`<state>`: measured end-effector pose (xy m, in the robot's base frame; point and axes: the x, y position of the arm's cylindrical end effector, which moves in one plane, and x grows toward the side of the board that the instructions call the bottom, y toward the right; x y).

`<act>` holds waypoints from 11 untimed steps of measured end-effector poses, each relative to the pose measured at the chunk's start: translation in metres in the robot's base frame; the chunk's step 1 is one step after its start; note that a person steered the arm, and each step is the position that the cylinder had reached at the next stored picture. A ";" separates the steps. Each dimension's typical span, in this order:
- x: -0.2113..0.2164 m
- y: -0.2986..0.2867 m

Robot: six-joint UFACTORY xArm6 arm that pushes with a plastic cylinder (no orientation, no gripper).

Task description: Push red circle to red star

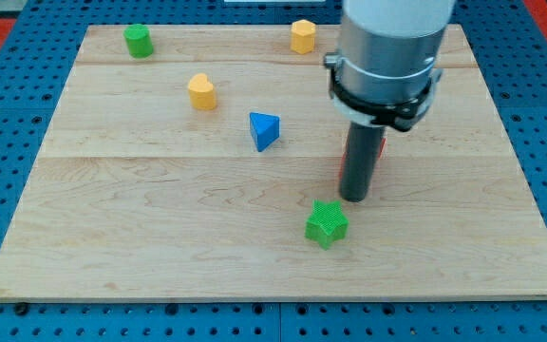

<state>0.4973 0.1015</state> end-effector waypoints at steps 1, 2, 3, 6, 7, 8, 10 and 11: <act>-0.010 0.049; -0.012 0.052; -0.013 0.012; -0.038 -0.050; -0.057 -0.053; -0.084 -0.061; -0.121 -0.060; -0.079 -0.071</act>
